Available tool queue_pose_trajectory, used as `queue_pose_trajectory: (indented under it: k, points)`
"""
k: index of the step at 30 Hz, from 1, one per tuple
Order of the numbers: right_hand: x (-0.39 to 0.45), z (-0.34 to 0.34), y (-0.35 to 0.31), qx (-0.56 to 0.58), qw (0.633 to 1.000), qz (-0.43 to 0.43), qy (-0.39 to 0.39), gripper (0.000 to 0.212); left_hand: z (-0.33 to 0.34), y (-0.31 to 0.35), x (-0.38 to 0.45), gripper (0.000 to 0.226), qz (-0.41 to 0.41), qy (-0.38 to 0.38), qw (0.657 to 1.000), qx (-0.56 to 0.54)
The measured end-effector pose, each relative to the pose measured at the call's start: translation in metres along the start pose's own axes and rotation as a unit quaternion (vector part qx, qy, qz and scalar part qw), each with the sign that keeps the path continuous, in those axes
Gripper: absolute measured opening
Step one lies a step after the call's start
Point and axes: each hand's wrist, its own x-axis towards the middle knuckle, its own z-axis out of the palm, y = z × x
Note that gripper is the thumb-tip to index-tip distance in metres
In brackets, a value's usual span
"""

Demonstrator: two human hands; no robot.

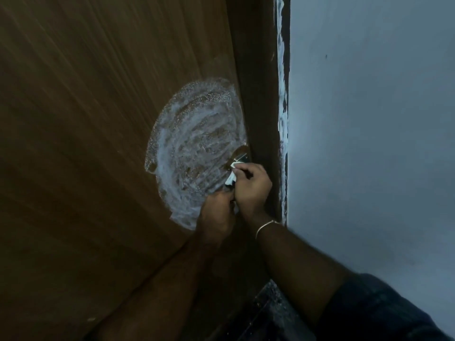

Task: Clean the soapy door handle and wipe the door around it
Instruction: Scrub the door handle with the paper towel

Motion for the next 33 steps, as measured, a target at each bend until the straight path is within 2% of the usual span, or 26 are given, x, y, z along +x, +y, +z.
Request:
queue_pose_trajectory:
  k: [2,3,5,7,8,10,11,13,14,16,17,19,20,21,24,25,28,30,33]
  points:
    - [0.001,0.01,-0.005,0.1,0.986,0.123,0.051,0.012,-0.002,0.001,-0.002,0.025,0.001,-0.017,1.0,-0.004]
    - [0.002,0.014,-0.005,0.128,0.977,0.155,0.07,0.012,-0.003,0.0,-0.003,0.03,0.003,-0.02,1.0,-0.017]
    - [0.002,0.014,-0.007,0.117,0.979,0.153,0.061,0.013,-0.003,-0.002,-0.002,0.032,-0.003,-0.011,0.999,-0.05]
    - [0.005,0.004,-0.013,0.105,0.985,0.131,-0.026,0.017,-0.002,-0.005,0.0,0.022,-0.034,-0.003,0.998,-0.054]
    - [0.008,-0.004,-0.014,0.119,0.979,0.139,-0.092,0.017,0.0,-0.008,0.001,0.024,-0.05,-0.008,0.997,-0.061]
    - [0.011,-0.02,-0.018,0.198,0.935,0.196,-0.217,0.015,0.002,-0.013,0.003,0.028,-0.087,-0.024,0.989,-0.12]
    - [0.012,-0.028,-0.021,0.247,0.905,0.236,-0.252,0.016,0.002,-0.014,0.002,0.026,-0.122,-0.012,0.976,-0.178]
    - [0.011,-0.044,-0.022,0.317,0.856,0.302,-0.275,0.02,0.001,-0.01,-0.001,0.022,-0.194,0.052,0.923,-0.327]
    - [0.009,-0.052,-0.022,0.332,0.843,0.318,-0.28,0.021,0.001,-0.007,-0.002,0.023,-0.22,0.086,0.881,-0.41]
    - [0.004,-0.066,-0.02,0.33,0.835,0.331,-0.289,0.023,-0.002,-0.001,-0.002,0.021,-0.247,0.104,0.781,-0.564]
    - [0.002,-0.07,-0.021,0.324,0.838,0.33,-0.292,0.023,-0.006,0.002,-0.002,0.022,-0.243,0.092,0.748,-0.611]
    - [0.001,-0.076,-0.027,0.314,0.845,0.32,-0.292,0.022,-0.012,0.006,-0.004,0.021,-0.221,0.057,0.716,-0.659]
    - [0.002,-0.078,-0.03,0.31,0.848,0.317,-0.29,0.021,-0.015,0.009,-0.004,0.016,-0.213,0.044,0.717,-0.662]
    - [0.003,-0.079,-0.034,0.303,0.853,0.314,-0.285,0.02,-0.015,0.009,-0.005,0.019,-0.209,0.04,0.737,-0.641]
    - [0.005,-0.083,-0.042,0.238,0.888,0.287,-0.269,0.016,-0.013,0.011,-0.009,0.038,-0.174,0.099,0.854,-0.48]
    - [0.005,-0.084,-0.043,0.2,0.905,0.263,-0.267,0.015,-0.012,0.012,-0.01,0.037,-0.151,0.117,0.874,-0.446]
    - [0.004,-0.083,-0.046,0.085,0.939,0.177,-0.282,0.013,-0.011,0.019,-0.014,0.035,-0.119,0.061,0.885,-0.445]
    - [0.007,-0.083,-0.049,0.003,0.941,0.14,-0.31,0.012,-0.01,0.019,-0.013,0.035,-0.137,0.031,0.877,-0.459]
    - [0.013,-0.088,-0.055,-0.073,0.931,0.102,-0.342,0.01,-0.012,0.01,-0.011,0.015,-0.145,0.008,0.872,-0.468]
